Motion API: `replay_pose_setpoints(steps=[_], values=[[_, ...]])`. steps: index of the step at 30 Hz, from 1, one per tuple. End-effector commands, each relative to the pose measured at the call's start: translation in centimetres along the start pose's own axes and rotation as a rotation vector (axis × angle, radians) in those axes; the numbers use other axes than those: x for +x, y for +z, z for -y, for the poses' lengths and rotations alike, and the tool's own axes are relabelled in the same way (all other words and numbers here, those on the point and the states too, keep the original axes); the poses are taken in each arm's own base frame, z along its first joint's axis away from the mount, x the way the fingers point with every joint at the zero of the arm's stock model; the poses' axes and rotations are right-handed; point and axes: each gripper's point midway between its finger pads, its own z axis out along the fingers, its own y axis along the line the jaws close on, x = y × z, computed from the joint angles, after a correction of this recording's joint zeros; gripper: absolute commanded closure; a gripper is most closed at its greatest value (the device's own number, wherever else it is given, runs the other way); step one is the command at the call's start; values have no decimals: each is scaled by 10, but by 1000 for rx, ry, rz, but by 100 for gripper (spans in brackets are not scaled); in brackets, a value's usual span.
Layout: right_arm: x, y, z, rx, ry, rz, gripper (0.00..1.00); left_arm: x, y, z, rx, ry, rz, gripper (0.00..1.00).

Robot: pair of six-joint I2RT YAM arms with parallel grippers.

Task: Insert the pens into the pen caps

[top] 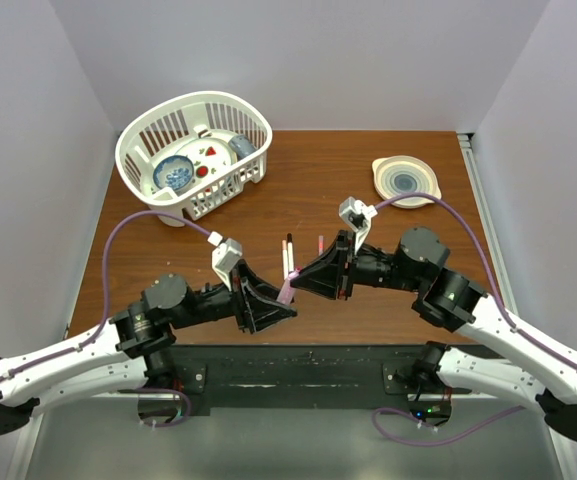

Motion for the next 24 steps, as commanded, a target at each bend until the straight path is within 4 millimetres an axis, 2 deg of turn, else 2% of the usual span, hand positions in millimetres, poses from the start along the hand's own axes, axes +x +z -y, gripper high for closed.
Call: replay_pose_setpoints(steps=[1, 5, 8, 9, 11, 13, 14, 15, 16, 18, 19, 20, 21, 22, 23, 24], values=[[-2, -9, -2, 22, -63, -30, 100, -17, -1, 15, 35, 35, 27, 55], [2, -9, 0, 22, -58, -38, 100, -14, 4, 16, 52, 58, 11, 67], [1, -10, -2, 13, -57, -32, 100, -10, 12, 13, 53, 75, -13, 86], [2, -10, -3, 8, -63, -36, 100, -7, 16, 10, 46, 75, -28, 100], [1, -10, -3, 6, -65, -33, 99, -7, 19, 8, 41, 80, -30, 100], [-1, -14, 4, 70, -55, -28, 82, -6, 22, 4, 28, 84, -26, 100], [-2, -17, 9, 106, -42, -23, 59, -5, 23, -2, 3, 97, -29, 100], [-5, -23, 10, 137, -15, -4, 50, -5, 23, -6, -18, 104, -28, 100], [-5, -29, 22, 222, 12, 8, 44, -6, 23, -10, -40, 113, -26, 100], [-4, -39, 29, 289, 66, 32, 34, -9, 21, -28, -138, 145, -16, 100], [-1, -48, 31, 332, 125, 41, 32, -12, 19, -35, -181, 156, -7, 100], [-1, -54, 44, 414, 147, 66, 31, -23, 12, -49, -266, 185, 38, 100], [1, -58, 51, 458, 165, 69, 30, -18, 4, -64, -346, 199, 19, 100], [13, -62, 63, 526, 187, 28, 31, -21, -2, -74, -404, 223, 29, 100], [15, -68, 84, 643, 183, 34, 30, -32, -14, -90, -505, 275, 63, 100], [22, -73, 99, 728, 182, 7, 30, -27, -25, -103, -583, 297, 29, 100]])
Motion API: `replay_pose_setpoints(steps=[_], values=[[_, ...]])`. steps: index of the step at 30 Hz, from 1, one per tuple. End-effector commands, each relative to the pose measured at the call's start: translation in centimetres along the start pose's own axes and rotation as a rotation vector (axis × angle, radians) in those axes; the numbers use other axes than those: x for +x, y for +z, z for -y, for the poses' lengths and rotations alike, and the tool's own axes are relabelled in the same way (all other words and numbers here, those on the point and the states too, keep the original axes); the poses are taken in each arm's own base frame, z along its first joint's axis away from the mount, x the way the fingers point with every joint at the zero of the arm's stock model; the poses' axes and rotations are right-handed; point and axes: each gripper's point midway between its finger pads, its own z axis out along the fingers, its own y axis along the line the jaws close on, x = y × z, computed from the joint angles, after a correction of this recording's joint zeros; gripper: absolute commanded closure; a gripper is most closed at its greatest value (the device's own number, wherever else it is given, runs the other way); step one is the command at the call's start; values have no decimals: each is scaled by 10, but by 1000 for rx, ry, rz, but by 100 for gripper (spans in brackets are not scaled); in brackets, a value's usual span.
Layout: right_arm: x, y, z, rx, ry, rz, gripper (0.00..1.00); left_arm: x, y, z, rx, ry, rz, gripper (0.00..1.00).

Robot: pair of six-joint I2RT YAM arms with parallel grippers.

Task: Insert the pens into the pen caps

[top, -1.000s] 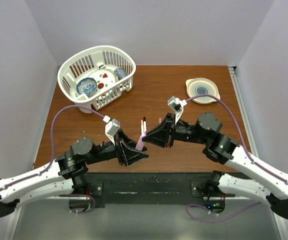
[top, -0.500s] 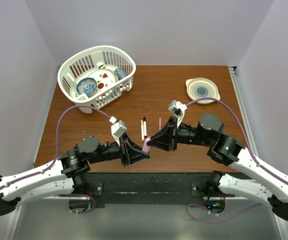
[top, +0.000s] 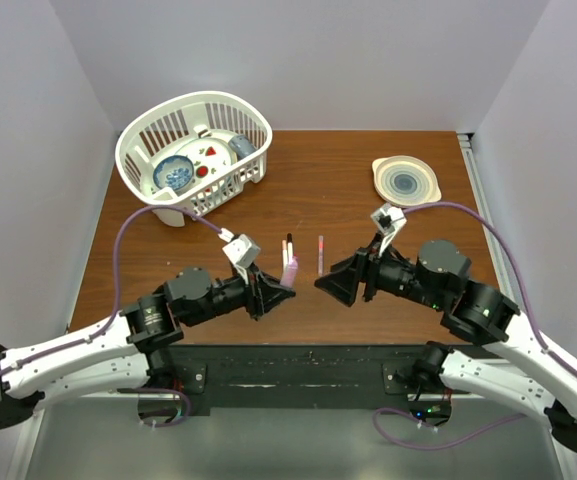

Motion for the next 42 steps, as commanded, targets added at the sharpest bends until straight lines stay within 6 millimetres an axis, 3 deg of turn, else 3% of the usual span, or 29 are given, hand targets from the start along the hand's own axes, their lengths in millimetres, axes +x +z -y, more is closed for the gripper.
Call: replay_pose_setpoints(steps=[1, 2, 5, 8, 13, 14, 17, 20, 22, 28, 32, 42], values=[[6, -8, 77, 466, 67, -29, 32, -34, -29, -60, -359, 153, 88, 100], [19, 5, 94, 552, 53, -103, 32, -42, -39, -70, -423, 188, 111, 100], [26, 16, 122, 717, 40, -166, 39, -44, -55, -82, -480, 251, 115, 100], [20, 13, 153, 848, 75, -135, 38, -40, -54, -83, -461, 274, 132, 100], [18, -22, 236, 1098, 224, -88, 37, -14, -26, -90, -476, 259, 5, 100], [17, -27, 245, 1135, 217, -80, 38, 1, -13, -95, -479, 261, -64, 100], [18, -45, 271, 1254, 155, -77, 38, 17, 5, -105, -488, 246, -158, 100], [28, -64, 303, 1337, 214, -122, 38, 22, 16, -120, -431, 165, -169, 100], [41, -71, 318, 1364, 230, -200, 38, 29, 14, -139, -456, 110, -172, 100], [71, -97, 347, 1403, 333, -357, 23, 21, 13, -136, -459, 93, -191, 100], [95, -114, 361, 1400, 432, -405, 23, 12, 9, -128, -448, 105, -216, 100], [131, -107, 370, 1329, 554, -501, 28, 6, 5, -121, -413, 117, -189, 100]])
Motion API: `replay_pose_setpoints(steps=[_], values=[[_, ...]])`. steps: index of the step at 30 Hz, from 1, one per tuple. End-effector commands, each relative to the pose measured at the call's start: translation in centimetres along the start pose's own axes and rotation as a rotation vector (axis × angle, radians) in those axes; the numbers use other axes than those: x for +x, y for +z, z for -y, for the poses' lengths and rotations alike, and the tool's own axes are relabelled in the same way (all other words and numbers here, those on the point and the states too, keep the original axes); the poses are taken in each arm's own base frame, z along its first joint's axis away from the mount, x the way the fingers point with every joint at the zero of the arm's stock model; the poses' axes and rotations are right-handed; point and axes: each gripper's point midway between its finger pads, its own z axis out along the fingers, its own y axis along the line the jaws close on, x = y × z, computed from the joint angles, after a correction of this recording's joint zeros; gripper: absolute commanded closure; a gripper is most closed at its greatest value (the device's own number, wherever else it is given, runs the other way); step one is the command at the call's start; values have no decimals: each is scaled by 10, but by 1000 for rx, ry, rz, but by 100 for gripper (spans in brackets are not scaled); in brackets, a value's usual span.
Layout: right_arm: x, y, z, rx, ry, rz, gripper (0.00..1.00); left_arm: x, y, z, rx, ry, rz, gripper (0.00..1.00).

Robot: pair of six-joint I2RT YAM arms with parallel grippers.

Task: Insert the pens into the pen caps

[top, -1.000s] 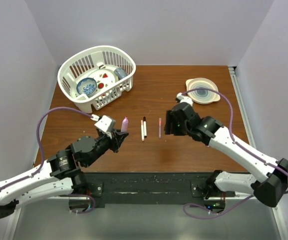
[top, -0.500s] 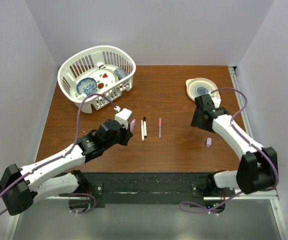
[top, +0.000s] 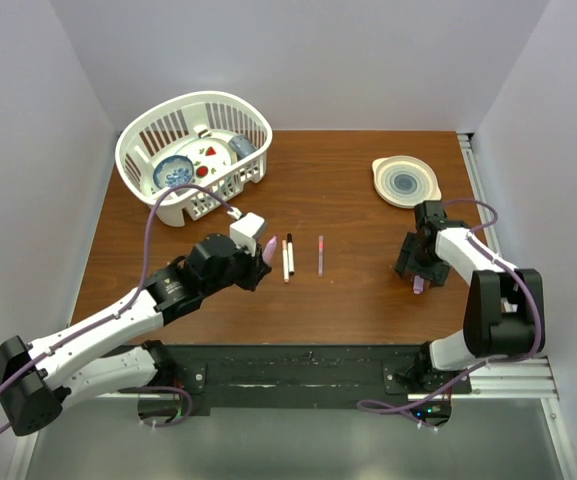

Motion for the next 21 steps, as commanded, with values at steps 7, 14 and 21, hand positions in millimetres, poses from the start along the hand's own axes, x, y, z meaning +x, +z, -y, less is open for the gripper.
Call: replay_pose_setpoints(steps=[7, 14, 21], values=[[3, 12, -9, -48, -20, -44, 45, -26, -10, 8, 38, 5, 89, 100], [4, 17, -9, -39, -28, -60, 59, -29, -14, 7, 31, -4, 106, 100], [4, 19, -8, -28, -18, -59, 63, -33, -17, 17, 82, -14, 112, 100]])
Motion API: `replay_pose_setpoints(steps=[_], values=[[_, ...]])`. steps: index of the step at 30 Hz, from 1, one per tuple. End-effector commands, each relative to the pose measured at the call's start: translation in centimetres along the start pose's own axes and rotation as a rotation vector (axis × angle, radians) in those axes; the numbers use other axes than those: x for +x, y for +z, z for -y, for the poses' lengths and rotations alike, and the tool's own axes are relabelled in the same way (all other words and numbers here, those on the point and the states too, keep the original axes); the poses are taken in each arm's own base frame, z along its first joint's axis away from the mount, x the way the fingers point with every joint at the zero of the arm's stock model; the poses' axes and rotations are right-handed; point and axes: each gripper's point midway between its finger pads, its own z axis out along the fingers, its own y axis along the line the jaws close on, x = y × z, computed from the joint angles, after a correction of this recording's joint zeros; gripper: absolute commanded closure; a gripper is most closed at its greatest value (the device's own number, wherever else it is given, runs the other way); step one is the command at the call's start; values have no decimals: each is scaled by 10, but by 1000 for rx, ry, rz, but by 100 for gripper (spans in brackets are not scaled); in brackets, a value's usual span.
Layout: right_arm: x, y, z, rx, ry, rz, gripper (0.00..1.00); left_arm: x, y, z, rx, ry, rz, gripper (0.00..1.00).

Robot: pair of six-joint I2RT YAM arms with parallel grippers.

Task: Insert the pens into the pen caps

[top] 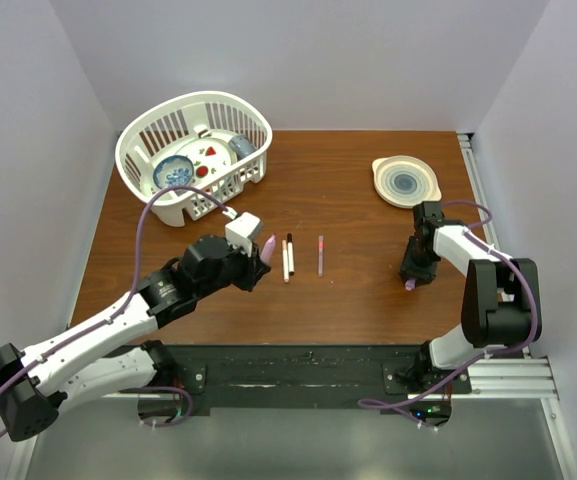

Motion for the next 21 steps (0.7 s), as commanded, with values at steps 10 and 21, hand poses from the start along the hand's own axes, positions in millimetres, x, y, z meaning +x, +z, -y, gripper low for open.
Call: replay_pose_setpoints(steps=[10, 21], values=[[-20, -20, -51, -165, -73, 143, 100, -10, -10, 32, 175, -79, 54, 100], [-5, -204, -214, -838, -121, 393, 100, 12, -25, 77, 524, -304, 172, 100]])
